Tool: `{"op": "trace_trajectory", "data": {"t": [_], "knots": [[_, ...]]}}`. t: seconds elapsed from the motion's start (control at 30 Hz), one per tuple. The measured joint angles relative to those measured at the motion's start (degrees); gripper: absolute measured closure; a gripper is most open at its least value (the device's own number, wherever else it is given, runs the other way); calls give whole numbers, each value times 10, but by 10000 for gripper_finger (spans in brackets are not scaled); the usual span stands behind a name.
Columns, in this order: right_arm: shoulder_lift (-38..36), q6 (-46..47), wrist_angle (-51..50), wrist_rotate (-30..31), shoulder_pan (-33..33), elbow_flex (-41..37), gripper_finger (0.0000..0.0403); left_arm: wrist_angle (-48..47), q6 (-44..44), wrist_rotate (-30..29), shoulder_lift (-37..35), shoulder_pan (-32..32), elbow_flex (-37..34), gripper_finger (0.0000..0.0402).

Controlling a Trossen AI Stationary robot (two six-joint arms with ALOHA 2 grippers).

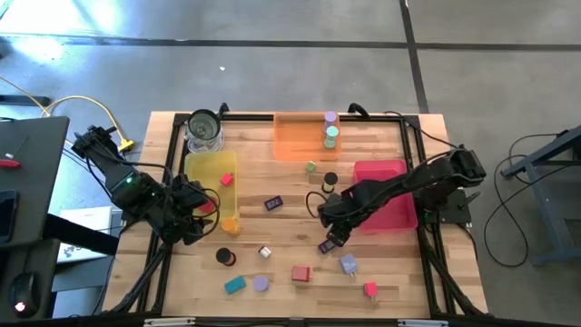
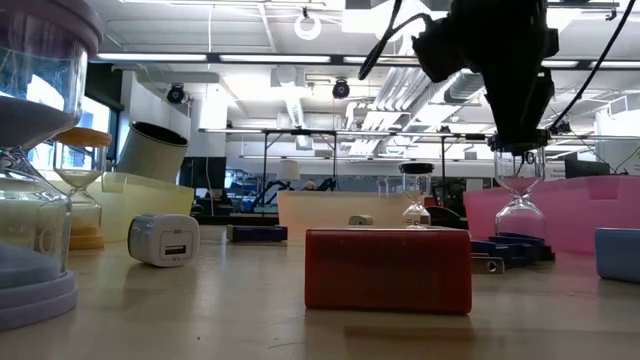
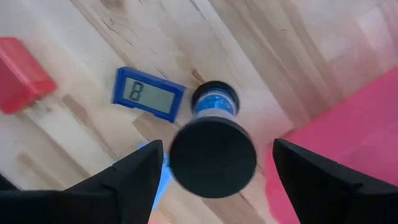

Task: Pick & Place Office items
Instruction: Put the blue hourglass in the orange bin

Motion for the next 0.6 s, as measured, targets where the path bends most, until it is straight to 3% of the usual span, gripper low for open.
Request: {"op": "trace_trajectory", "data": {"t": [0.6], "knots": [[48,-16,5,-34,0,0,110,0,2,-1,0,0,0,85]]}}
